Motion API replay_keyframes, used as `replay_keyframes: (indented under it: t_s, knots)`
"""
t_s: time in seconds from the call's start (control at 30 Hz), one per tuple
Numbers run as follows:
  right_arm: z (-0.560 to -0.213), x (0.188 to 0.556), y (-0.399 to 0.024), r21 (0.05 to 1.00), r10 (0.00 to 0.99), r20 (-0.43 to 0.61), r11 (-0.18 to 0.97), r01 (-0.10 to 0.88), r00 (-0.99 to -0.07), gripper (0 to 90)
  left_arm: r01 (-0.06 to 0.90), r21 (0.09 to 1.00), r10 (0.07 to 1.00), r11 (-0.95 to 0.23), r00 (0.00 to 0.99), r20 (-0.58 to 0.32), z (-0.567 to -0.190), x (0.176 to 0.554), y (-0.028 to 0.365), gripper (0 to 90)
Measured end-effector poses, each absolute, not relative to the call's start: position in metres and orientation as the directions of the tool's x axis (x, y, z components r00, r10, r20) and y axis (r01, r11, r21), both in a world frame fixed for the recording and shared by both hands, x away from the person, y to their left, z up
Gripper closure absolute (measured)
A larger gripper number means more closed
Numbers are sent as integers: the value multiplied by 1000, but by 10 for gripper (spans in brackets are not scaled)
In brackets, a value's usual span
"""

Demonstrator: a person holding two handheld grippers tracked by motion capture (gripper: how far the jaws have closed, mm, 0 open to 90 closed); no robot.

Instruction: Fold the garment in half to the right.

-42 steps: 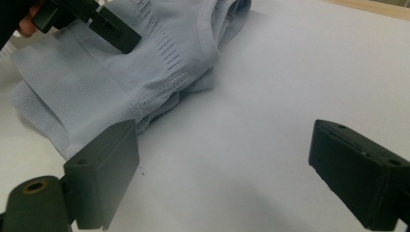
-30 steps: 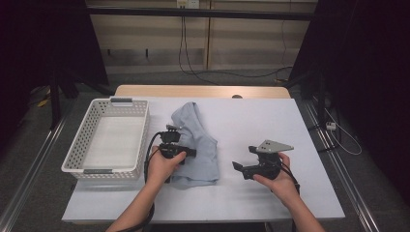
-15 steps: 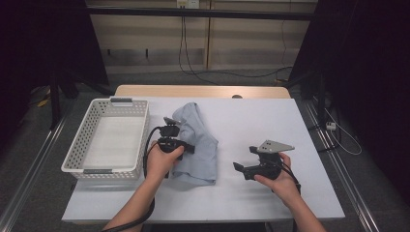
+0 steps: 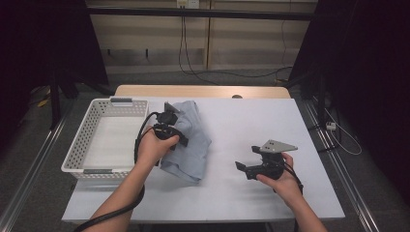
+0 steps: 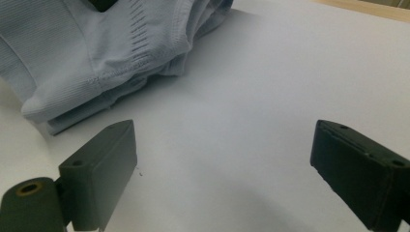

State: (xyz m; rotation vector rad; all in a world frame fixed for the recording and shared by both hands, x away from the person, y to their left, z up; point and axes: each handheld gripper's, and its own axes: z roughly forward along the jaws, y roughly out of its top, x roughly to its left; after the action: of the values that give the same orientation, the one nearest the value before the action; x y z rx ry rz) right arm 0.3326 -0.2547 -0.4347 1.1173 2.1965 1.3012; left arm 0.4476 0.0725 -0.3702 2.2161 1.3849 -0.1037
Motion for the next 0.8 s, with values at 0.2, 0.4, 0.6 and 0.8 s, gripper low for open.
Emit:
replay_keyframes:
  t_s: [0.2,0.4,0.6,0.8]
  knots:
    - [-434,333,-254,854,769,89,269,446,-633,91,849,362,828,-385,492,-271,-359,452,72,737]
    - [-434,332,-253,854,766,89,270,445,-636,88,845,334,827,-417,505,-246,-355,455,72,737]
    - [-435,332,-253,852,765,89,273,446,-638,87,841,318,823,-438,517,-236,-351,457,71,737]
    - [-436,331,-254,850,763,91,275,449,-640,79,836,300,819,-459,529,-221,-345,460,72,737]
